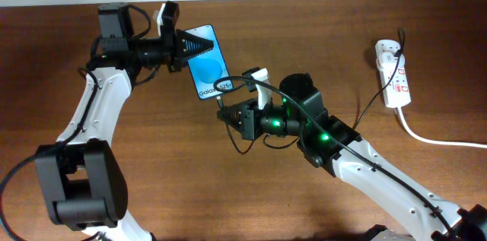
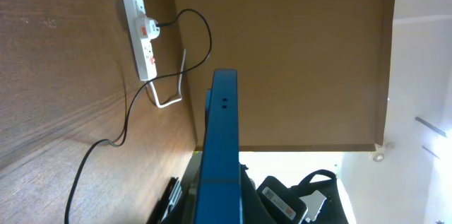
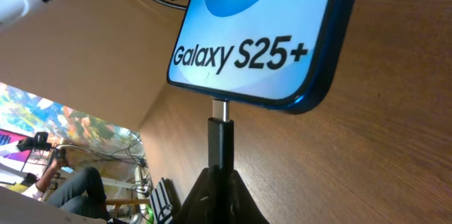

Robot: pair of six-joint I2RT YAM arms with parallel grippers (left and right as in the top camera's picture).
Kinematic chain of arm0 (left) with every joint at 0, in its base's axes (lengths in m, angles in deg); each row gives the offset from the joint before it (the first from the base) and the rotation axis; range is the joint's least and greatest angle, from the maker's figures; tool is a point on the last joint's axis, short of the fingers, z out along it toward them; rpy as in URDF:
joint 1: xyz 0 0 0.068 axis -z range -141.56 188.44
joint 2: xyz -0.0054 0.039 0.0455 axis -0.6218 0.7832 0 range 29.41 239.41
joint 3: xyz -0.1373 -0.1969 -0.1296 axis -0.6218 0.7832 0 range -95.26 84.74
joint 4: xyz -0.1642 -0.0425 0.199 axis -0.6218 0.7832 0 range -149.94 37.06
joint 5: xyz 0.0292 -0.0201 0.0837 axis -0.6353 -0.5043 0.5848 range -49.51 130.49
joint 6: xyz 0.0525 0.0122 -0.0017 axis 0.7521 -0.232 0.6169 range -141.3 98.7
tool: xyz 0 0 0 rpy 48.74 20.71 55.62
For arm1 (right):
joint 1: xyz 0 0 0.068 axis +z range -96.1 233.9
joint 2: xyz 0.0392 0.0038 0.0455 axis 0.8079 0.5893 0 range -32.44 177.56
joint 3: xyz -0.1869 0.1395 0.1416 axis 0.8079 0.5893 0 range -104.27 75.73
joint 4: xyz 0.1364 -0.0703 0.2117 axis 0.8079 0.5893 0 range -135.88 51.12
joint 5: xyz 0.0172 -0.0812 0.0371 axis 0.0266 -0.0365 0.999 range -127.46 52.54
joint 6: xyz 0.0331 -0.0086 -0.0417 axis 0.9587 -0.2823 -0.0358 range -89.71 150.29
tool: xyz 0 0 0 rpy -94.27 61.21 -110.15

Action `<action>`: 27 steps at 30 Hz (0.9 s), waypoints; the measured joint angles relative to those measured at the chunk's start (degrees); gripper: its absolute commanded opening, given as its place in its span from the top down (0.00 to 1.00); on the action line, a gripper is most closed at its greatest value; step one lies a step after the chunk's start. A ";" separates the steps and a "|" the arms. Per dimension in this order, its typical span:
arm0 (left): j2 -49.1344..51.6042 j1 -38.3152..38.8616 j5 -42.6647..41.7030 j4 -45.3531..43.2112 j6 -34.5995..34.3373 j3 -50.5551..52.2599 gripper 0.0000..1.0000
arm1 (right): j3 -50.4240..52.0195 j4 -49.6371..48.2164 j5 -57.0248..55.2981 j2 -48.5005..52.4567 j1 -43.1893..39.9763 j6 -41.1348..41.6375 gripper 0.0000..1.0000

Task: Plug charger to phone and switch on socket
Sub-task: 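Push the plug upward into the phone's charging port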

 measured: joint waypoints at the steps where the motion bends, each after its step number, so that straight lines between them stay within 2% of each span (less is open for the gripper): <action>1: 0.00 0.00 0.11 0.00 0.00 0.00 1.00 | 0.00 -0.35 0.00 0.00 0.00 0.02 0.96; 27: 0.00 0.00 0.61 -0.31 0.02 0.00 1.00 | 0.00 -0.24 -0.42 0.00 0.00 0.33 0.96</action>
